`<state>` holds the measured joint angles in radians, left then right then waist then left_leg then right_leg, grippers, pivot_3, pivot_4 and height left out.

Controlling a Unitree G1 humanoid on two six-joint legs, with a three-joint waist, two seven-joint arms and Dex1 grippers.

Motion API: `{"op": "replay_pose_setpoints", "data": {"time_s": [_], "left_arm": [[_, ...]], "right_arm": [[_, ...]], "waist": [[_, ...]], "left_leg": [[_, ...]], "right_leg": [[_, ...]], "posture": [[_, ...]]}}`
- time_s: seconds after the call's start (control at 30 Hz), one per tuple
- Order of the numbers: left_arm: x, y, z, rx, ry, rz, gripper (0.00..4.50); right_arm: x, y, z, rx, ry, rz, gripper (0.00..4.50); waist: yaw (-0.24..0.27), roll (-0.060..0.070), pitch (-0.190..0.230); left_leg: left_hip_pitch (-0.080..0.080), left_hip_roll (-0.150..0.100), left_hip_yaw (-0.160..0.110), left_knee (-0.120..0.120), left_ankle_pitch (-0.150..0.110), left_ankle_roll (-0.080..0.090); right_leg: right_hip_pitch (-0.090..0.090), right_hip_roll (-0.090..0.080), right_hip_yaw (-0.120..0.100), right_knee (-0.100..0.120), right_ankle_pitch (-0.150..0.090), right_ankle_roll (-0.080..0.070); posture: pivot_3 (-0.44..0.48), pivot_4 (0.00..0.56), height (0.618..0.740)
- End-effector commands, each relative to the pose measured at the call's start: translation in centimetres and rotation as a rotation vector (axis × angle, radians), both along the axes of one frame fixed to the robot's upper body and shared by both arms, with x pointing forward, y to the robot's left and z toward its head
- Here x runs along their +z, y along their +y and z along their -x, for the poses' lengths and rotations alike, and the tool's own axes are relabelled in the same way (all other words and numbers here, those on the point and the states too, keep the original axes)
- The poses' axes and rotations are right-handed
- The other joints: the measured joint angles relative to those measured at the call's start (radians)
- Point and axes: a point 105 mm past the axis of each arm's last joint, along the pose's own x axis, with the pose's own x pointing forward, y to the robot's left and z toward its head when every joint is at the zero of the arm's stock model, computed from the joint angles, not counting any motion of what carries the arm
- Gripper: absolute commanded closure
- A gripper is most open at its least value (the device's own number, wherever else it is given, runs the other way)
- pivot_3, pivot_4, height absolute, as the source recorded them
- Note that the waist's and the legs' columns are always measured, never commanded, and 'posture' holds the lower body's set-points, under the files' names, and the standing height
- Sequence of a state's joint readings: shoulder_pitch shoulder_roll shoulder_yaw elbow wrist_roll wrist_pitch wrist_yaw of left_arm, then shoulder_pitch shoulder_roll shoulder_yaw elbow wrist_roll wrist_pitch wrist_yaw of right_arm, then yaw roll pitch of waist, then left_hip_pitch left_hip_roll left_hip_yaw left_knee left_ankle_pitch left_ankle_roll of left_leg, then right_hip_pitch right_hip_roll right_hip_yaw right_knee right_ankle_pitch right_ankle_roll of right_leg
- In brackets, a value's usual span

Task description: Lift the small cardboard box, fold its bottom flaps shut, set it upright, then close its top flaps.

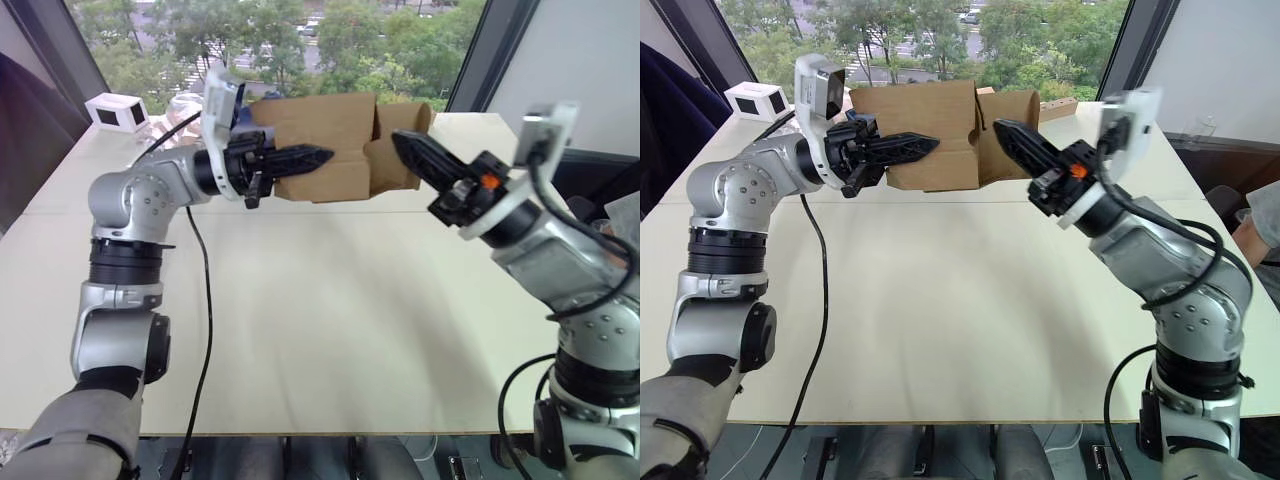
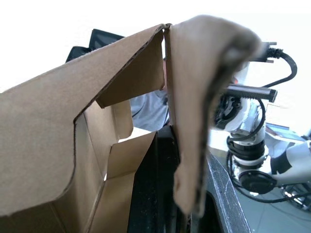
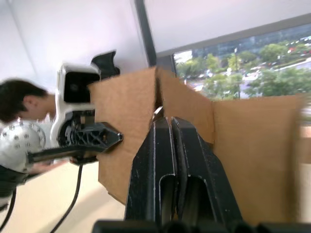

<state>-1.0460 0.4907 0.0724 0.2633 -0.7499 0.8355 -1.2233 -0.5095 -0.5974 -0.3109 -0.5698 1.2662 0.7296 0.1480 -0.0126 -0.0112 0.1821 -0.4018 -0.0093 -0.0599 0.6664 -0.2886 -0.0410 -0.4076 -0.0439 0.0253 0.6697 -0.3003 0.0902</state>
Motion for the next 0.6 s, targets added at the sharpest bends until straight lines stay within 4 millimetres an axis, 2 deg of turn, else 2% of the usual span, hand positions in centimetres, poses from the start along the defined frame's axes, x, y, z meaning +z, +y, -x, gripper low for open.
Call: {"op": "replay_pose_setpoints", "data": {"time_s": [0.03, 0.13, 0.23, 0.6], "left_arm": [[0.8, 0.3, 0.3, 0.009, -0.044, 0.02, 4.5], [1.0, 0.3, 0.4, 0.004, -0.041, 0.03, 4.5], [1.3, 0.2, 0.7, -0.007, -0.042, 0.036, 4.5], [0.6, -0.5, 1.4, -0.048, -0.018, 0.01, 4.5]], "right_arm": [[-1.8, -0.6, 1.9, 0.032, 0.046, 0.108, 4.45], [-4.1, -0.6, 2.2, 0.034, 0.122, 0.187, 4.45], [-5.3, -0.7, 1.7, 0.0, 0.138, 0.211, 4.45], [-4.9, 1.1, -0.2, 0.006, 0.075, 0.158, 4.45]], "waist": [[0.001, 0.0, 0.0], [-0.002, 0.0, 0.0], [-0.008, 0.0, 0.0], [-0.002, 0.0, 0.0]], "left_leg": [[0.0, 0.0, 0.0, 0.0, 0.0, 0.0], [-0.001, 0.0, 0.0, 0.0, 0.0, 0.0], [0.0, 0.0, 0.0, 0.0, 0.0, 0.001], [0.001, 0.0, 0.0, 0.0, 0.0, 0.0]], "right_leg": [[0.0, 0.0, 0.0, 0.0, 0.0, 0.0], [0.0, 0.0, 0.0, -0.001, 0.0, 0.0], [0.0, 0.0, 0.001, 0.001, 0.0, 0.0], [0.0, 0.001, 0.0, 0.001, 0.0, 0.0]], "posture": [[0.0, 0.15, 0.74], [0.0, 0.15, 0.74], [0.0, 0.15, 0.74], [0.0, 0.15, 0.74]]}}
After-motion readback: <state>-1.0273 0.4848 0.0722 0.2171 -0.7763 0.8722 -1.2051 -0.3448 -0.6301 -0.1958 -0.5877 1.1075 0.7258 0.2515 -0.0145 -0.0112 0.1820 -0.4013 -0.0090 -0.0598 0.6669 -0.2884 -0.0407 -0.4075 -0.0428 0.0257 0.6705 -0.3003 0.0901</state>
